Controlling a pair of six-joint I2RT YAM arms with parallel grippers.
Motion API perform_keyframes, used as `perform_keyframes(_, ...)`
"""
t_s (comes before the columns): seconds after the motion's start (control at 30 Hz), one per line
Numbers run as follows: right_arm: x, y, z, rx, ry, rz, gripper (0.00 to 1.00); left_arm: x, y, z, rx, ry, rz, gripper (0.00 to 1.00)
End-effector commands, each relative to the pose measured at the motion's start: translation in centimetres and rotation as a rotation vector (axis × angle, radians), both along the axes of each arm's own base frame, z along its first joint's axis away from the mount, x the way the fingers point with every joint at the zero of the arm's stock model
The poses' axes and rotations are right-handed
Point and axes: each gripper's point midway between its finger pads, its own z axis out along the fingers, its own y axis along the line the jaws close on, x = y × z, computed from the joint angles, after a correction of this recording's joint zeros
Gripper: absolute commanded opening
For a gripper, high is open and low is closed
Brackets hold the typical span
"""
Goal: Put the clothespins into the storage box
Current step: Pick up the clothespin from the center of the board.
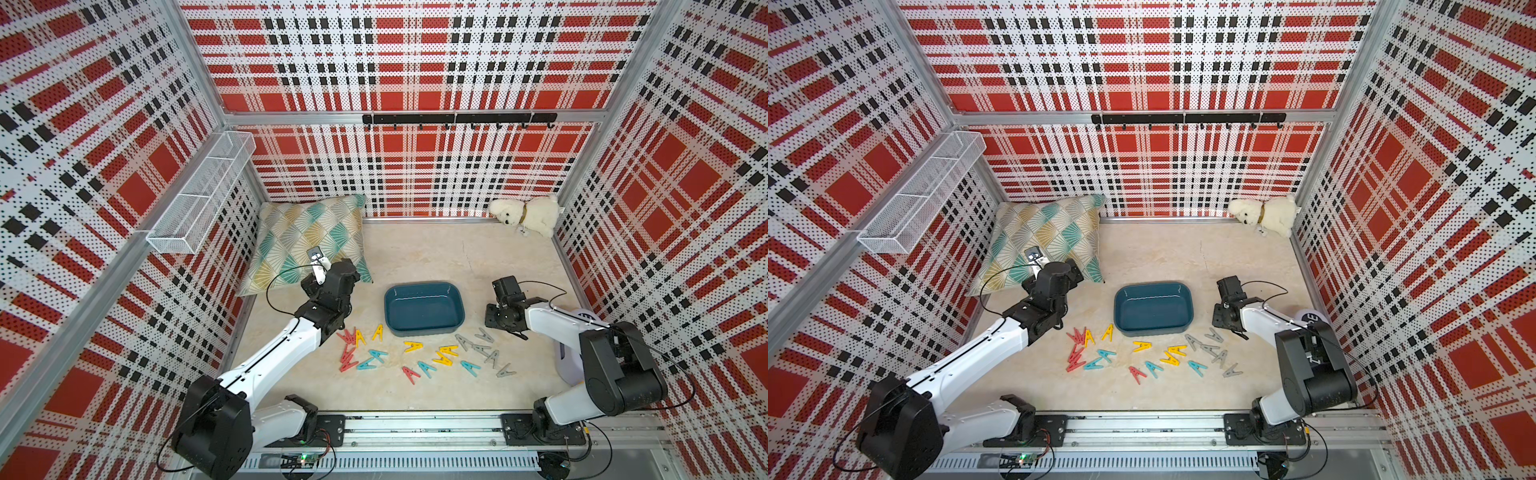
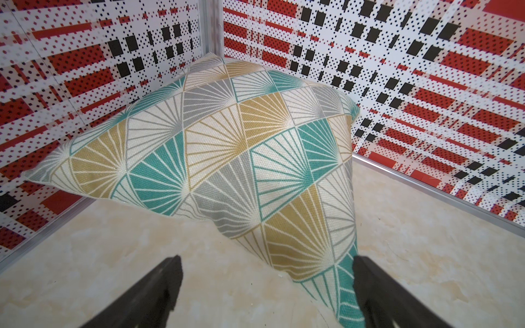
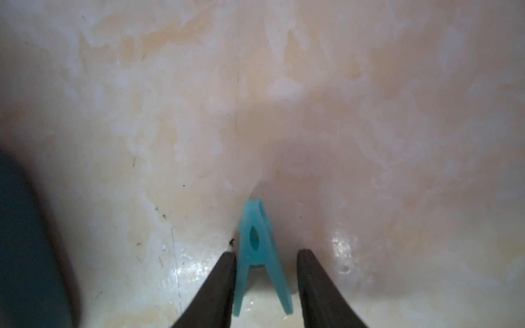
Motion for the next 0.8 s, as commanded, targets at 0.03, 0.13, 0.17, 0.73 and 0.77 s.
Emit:
perform_keyframes(0.03,0.1,0.4,-0.4,-0.005,0.016,0.012,0.38,0.4,0.0,1.3,-0.014,-0.032,-0.001,0.99)
perform_keyframes(0.13,0.1,0.4,-0.2,-0.008,0.012,0.014,0.37,0.4,0.0,1.3,-0.014,-0.032,0.0,0.99)
perform_keyframes(0.17,0.1,0.4,-0.2,-0.009,0.012,0.013,0.37,0.4,0.0,1.3,-0.014,-0.032,0.0,0.99)
perform_keyframes(0.73,0.4,0.6,1.2,-0.006,-0.013,0.021,0.29,0.4,0.0,1.4,-0.016,-0.035,-0.004,0.99)
perform_keyframes(0.77,0.4,0.6,1.5,-0.005,-0.017,0.021,0.29,0.4,0.0,1.4,-0.017,-0.035,-0.005,0.99)
